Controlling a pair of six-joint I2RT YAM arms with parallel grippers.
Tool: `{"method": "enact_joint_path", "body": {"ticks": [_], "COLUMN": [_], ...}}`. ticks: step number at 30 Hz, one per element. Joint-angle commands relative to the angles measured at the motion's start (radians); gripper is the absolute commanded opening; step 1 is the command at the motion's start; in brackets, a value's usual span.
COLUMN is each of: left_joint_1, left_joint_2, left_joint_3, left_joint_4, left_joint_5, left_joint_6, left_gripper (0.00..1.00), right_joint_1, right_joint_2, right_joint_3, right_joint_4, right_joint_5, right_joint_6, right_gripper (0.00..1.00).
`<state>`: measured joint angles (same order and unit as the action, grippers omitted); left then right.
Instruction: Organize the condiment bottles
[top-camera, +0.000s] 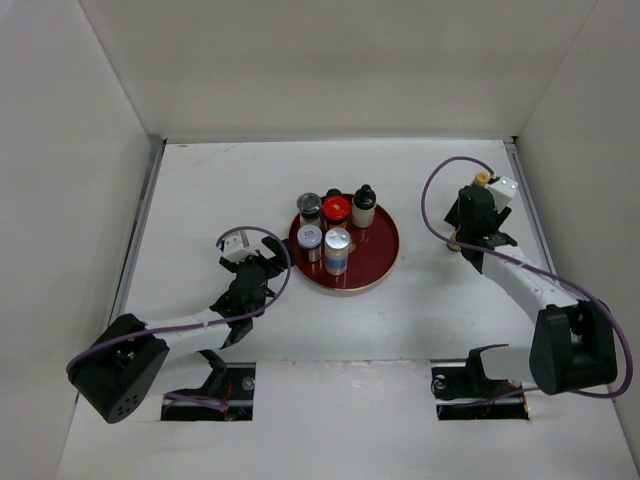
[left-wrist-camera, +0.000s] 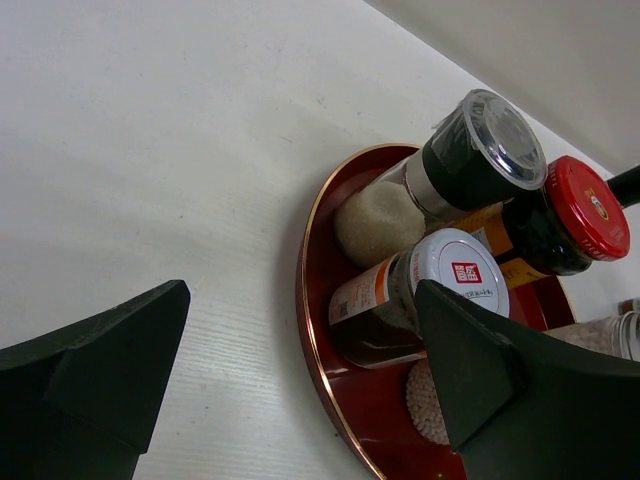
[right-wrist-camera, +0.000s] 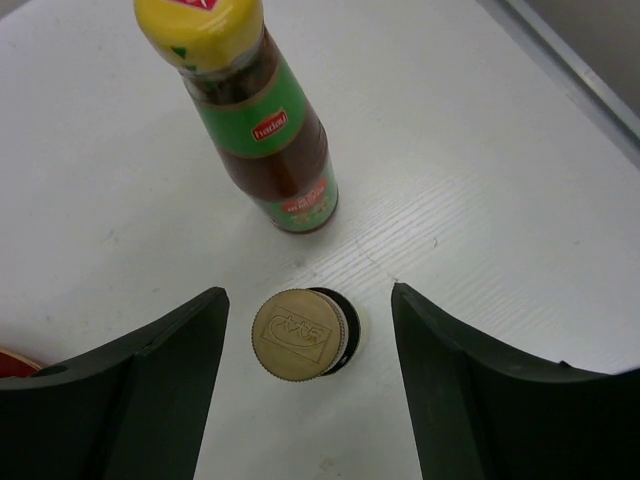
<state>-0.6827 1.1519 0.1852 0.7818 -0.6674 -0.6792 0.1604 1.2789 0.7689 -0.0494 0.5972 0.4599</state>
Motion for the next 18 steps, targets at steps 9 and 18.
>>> {"method": "enact_joint_path", "body": {"ticks": [9, 18], "left_joint_1": [0.002, 0.002], "left_joint_2": [-0.006, -0.011], "left_joint_3": [0.023, 0.025], "left_joint_4": [0.053, 0.053], "left_joint_5": [0.012, 0.015], "left_joint_6": [-0.014, -0.014], "left_gripper": [1.0, 1.0], "right_joint_1": [0.026, 0.309], "right_joint_2": [-0.018, -0.127], "right_joint_3": [0.046, 0.079], "right_joint_4": [0.06, 0.094], "right_joint_5": [0.07, 0.125], "right_joint_6": [-0.038, -0.09], "right_gripper": [0.3, 0.3]}}
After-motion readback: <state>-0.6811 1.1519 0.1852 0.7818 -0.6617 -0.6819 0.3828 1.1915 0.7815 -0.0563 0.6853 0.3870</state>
